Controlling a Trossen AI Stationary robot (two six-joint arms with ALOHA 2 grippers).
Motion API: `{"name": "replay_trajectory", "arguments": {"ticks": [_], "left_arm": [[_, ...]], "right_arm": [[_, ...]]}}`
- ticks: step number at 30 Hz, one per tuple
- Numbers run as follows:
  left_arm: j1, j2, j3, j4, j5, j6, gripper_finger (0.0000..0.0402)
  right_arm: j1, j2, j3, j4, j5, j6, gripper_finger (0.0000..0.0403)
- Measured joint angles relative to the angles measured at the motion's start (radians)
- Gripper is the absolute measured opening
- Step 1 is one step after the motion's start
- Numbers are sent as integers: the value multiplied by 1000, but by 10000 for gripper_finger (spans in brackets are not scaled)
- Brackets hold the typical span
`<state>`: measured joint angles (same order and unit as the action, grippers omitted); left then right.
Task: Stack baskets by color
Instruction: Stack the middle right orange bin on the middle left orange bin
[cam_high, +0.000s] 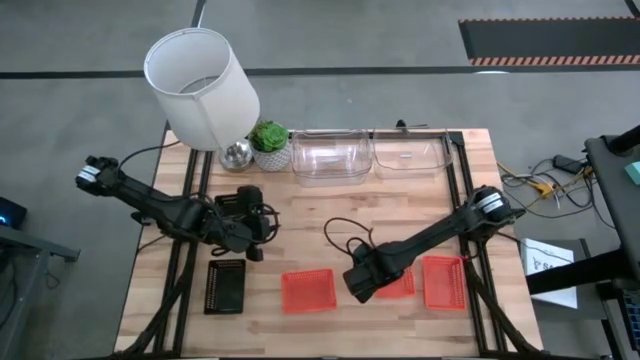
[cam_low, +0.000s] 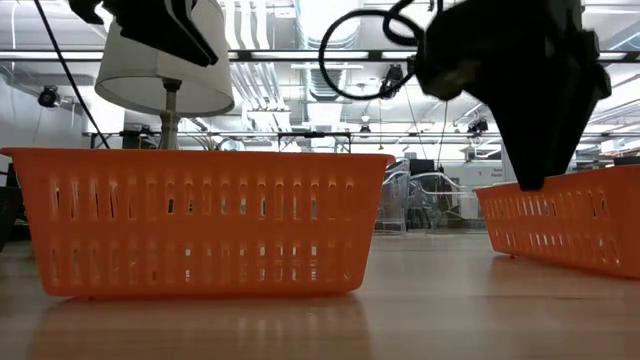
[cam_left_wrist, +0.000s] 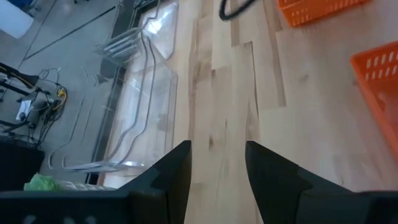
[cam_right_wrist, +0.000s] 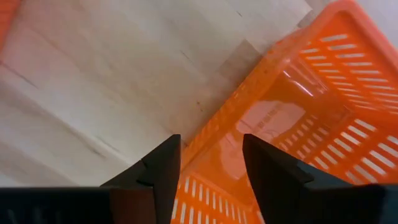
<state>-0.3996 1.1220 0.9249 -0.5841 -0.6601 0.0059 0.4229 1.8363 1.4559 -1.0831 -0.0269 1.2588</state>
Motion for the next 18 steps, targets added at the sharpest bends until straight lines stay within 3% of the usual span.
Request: {"name": "replay_trajectory", "arguments": {"ticks": [5, 11, 18], "left_arm": [[0, -24, 0, 0, 0, 0, 135], [0, -26, 0, 0, 0, -5, 135], [-10, -28, -21, -2, 1, -26, 134]], "right_arm": [[0, 29, 0, 4, 0, -5, 118], [0, 29, 0, 41, 33, -8, 24], [-2, 25, 40, 12, 56, -130, 12]]}}
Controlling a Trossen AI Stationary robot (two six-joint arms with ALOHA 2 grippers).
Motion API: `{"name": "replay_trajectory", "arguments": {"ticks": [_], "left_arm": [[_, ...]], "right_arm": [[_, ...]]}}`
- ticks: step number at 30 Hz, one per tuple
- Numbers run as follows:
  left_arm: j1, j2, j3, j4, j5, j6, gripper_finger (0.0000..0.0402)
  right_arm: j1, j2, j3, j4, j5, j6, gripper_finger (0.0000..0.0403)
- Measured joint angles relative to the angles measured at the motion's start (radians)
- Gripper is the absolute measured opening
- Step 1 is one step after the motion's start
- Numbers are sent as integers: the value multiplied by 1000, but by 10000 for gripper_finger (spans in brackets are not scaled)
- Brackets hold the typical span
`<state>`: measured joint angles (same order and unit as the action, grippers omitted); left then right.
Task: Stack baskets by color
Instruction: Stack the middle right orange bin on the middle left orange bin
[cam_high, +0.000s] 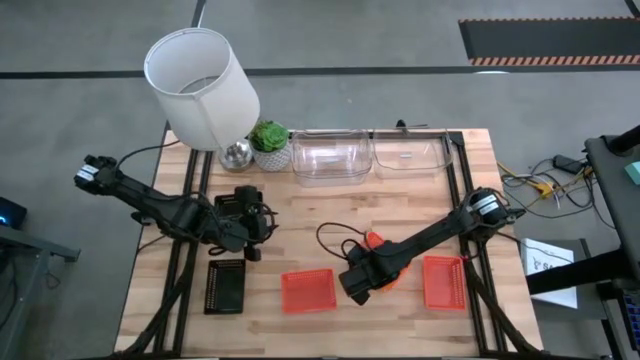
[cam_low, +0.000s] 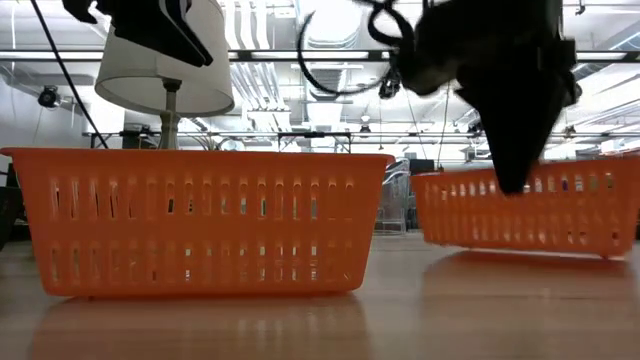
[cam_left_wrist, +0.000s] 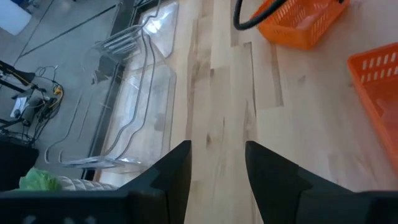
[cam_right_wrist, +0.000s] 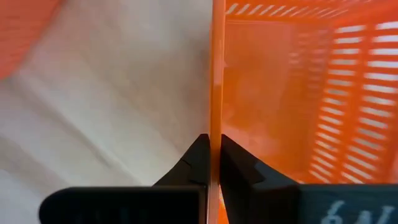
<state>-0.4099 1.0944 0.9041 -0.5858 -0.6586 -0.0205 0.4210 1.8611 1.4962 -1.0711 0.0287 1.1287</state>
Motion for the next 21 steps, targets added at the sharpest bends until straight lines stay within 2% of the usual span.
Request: {"name": "replay_trajectory", "arguments": {"ticks": [4, 10, 14, 21], "left_arm": [[-11, -8, -4, 3, -17, 0, 134], [-16, -40, -19, 5, -70, -2, 134], [-16, -66, -39, 8, -81, -24, 134], [-16, -106, -51, 8, -84, -52, 134]], "right_arm": [[-1, 0, 90, -89, 42, -120, 11], [6, 0, 263, -170, 169, -363, 11], [28, 0, 354, -144, 241, -576, 11], [76, 2, 404, 44, 325, -876, 11]]}}
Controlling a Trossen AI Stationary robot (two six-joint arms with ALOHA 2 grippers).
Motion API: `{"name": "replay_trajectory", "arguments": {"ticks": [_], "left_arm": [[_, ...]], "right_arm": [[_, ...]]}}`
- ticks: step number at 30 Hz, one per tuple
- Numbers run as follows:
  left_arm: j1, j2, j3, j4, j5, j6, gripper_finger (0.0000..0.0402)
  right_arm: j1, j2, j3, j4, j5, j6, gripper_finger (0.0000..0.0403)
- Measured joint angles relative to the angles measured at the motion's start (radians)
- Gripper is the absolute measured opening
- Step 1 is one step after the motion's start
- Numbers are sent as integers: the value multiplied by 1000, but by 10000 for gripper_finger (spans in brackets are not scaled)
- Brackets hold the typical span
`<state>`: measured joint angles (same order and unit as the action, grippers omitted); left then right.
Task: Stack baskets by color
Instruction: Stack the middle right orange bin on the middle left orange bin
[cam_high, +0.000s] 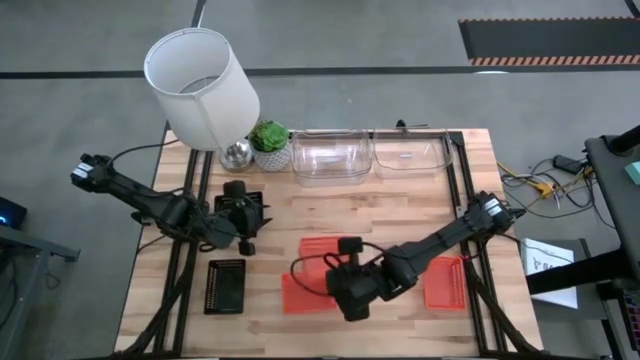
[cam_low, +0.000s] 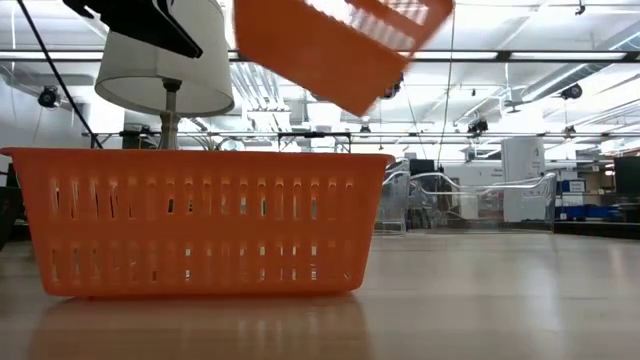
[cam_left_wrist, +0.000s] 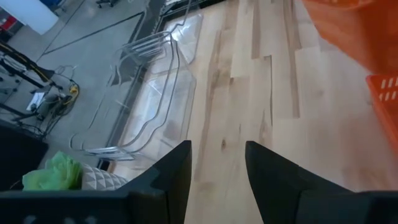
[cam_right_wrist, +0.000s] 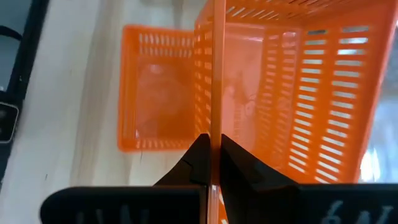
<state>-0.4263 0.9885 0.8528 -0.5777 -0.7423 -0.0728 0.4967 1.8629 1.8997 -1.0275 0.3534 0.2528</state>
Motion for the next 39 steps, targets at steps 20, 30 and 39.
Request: {"name": "replay_trajectory", "arguments": {"ticks": [20, 30, 39], "left_arm": [[0, -4, -9, 2, 0, -26, 134], [0, -8, -9, 8, 0, -27, 134], [-1, -8, -9, 9, 1, -27, 134]], "right_arm": [[47, 138, 106, 113, -14, -96, 11], [46, 313, 422, -206, -13, -17, 11], [45, 381, 450, -194, -20, 1, 11]]}}
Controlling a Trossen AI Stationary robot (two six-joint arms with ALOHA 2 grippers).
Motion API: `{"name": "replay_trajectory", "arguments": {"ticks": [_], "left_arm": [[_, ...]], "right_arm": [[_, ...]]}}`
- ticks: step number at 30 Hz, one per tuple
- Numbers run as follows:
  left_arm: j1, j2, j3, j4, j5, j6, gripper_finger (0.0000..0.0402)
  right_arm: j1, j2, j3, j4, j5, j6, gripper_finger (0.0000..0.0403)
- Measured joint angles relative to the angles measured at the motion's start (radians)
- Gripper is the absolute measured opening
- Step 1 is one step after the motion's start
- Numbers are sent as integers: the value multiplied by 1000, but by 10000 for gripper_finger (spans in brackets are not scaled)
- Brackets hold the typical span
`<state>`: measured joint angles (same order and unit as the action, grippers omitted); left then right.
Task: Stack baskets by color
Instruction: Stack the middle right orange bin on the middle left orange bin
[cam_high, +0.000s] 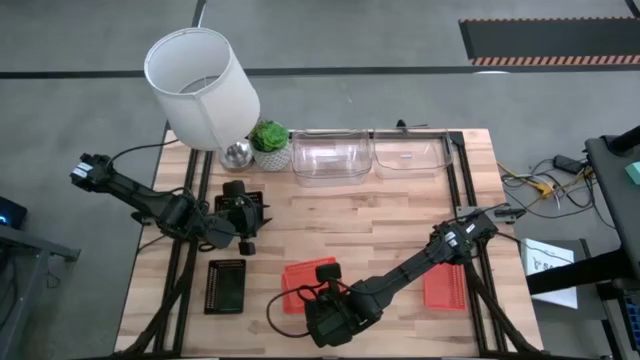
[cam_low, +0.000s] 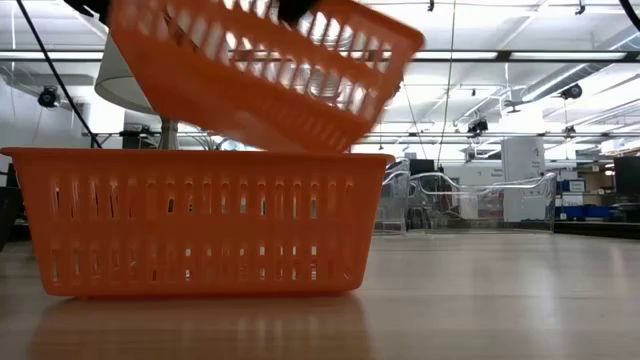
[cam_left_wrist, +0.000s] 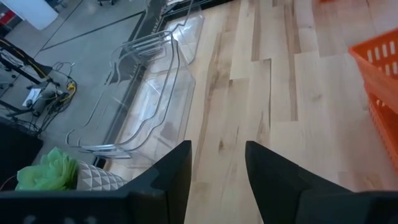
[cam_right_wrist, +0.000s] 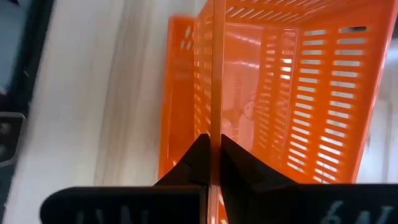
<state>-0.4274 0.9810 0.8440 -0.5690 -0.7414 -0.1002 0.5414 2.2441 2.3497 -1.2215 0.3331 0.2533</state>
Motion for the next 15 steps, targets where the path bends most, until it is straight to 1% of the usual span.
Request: {"name": "replay_trajectory", "arguments": {"ticks": [4, 10, 15], "left_arm": [[0, 0, 0, 0, 0, -22, 134], [-23, 0, -20, 2, 0, -26, 134], [-44, 0, -29, 17, -20, -26, 134]], "right_arm": [[-7, -8, 2, 30, 5, -8, 11], [-14, 28, 1, 45, 1, -16, 11], [-14, 32, -2, 44, -19, 17, 23]]}}
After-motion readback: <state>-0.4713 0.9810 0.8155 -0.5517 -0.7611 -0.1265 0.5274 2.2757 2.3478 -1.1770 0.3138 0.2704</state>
